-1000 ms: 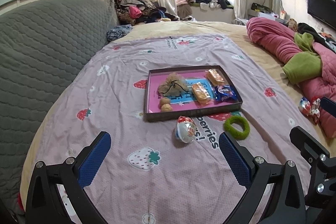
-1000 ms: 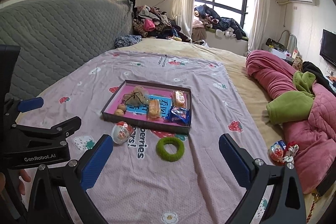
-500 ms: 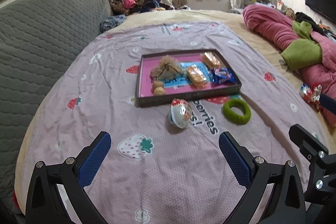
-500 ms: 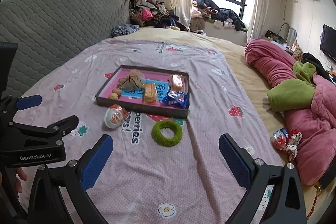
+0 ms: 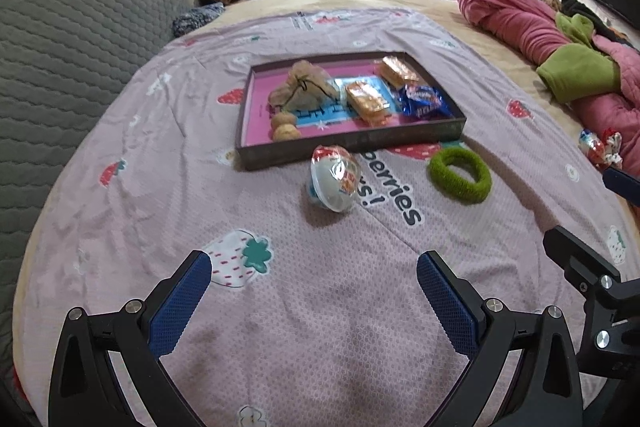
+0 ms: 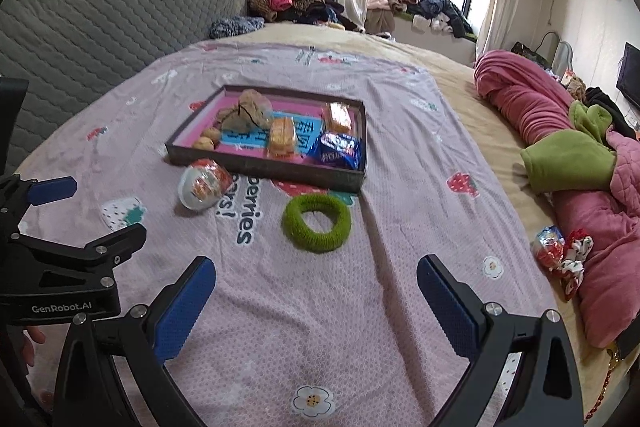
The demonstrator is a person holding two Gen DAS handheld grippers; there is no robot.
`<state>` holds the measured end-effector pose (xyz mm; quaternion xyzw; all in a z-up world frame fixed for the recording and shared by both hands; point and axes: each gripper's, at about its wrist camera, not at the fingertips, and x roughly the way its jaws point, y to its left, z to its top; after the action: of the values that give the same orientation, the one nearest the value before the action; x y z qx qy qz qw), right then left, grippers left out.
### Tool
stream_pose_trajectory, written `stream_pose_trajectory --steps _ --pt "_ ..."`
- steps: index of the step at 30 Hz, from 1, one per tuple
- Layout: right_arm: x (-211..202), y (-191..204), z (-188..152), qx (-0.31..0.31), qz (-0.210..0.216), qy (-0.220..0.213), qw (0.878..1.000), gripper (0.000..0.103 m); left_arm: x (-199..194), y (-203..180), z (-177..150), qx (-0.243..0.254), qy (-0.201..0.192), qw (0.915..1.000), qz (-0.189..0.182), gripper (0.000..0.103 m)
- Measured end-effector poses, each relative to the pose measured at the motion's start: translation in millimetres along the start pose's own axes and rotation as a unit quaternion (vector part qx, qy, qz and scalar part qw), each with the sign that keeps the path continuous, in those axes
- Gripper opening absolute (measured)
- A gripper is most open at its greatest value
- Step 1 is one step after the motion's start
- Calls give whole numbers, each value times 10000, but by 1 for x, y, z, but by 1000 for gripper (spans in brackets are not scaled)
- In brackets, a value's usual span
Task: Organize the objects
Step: 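Withdraw both open tools from the tray toward the egg snack and hair tie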
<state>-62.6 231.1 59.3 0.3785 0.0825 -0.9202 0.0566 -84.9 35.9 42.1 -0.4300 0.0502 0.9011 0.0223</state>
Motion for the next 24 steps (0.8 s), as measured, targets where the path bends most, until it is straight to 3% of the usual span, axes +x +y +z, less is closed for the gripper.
stream_pose_trajectory --steps 24 --pt "100 -6 8 -30 11 467 9989 102 92 1 31 -58 346 9994 -66 103"
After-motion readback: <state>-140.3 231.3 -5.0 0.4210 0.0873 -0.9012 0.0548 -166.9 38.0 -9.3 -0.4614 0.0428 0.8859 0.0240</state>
